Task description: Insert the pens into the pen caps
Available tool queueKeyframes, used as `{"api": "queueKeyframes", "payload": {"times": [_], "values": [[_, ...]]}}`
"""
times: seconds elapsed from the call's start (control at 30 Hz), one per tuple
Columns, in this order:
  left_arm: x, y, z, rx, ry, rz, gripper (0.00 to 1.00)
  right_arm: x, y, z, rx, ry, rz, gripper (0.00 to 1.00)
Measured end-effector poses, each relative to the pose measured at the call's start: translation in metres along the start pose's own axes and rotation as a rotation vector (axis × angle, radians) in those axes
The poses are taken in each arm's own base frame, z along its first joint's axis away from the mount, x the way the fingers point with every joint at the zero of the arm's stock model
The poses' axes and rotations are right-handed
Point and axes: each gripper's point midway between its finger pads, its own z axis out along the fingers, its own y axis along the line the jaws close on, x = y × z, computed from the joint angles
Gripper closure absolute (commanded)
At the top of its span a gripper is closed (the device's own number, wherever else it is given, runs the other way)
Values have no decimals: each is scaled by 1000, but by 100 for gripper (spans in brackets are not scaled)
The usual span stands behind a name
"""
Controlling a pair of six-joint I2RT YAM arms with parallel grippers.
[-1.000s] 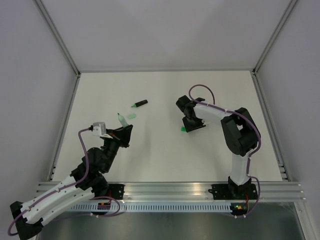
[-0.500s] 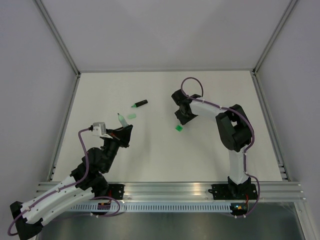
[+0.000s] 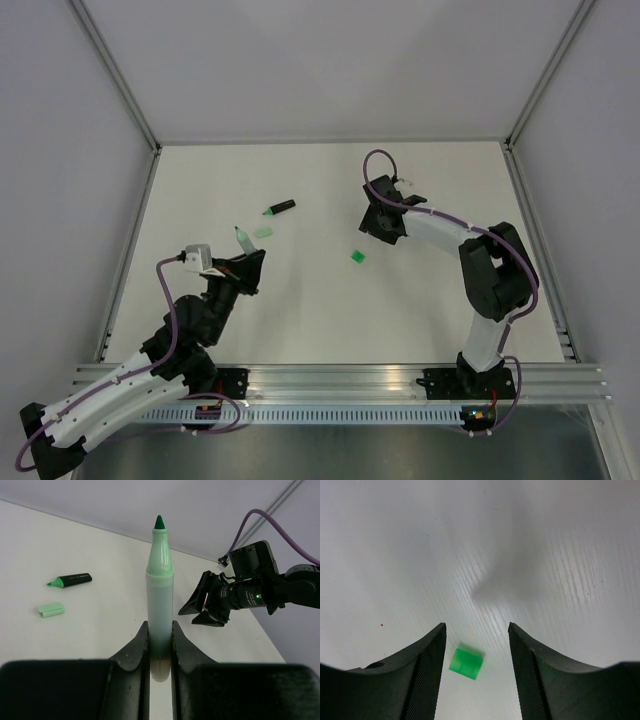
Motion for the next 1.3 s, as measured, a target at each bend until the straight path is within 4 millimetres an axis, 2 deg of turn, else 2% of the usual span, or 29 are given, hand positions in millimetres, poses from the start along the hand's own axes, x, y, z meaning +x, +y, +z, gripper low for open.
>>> {"api": "queueKeyframes", "payload": {"times": [0.13, 0.4, 0.67, 0.83, 1.07, 1.3], "values": [[0, 0, 0, 0, 0, 0, 98, 1, 2, -2, -35, 16, -52, 34], [0, 0, 0, -1, 0, 0, 98, 34, -6, 4, -38, 81, -71, 31], [0, 0, 0, -1, -1, 0, 98, 51, 16, -3, -77, 72, -58, 29], [0, 0, 0, -1, -1, 0, 98, 60, 23, -3, -57, 61, -80, 29], [-1, 0, 0, 0, -3, -5, 98, 63, 15, 0, 23, 33, -119, 32], [-3, 0, -1, -3, -9, -14, 98, 64, 16, 4, 58, 12, -175, 41]]}}
